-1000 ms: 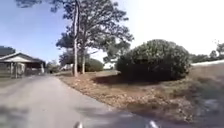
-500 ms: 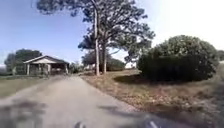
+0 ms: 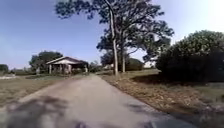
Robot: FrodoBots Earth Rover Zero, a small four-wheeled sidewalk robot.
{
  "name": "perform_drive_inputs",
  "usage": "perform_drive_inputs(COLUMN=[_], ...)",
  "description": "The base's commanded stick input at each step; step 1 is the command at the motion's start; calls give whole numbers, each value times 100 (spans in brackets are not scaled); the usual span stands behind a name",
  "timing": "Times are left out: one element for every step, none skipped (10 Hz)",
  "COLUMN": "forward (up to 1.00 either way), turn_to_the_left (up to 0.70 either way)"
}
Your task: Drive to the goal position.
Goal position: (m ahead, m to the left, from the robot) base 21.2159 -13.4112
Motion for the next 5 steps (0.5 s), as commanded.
perform_drive_inputs(forward=[95,95,95,95,96], turn_to_the_left=[2,9,21,33,37])
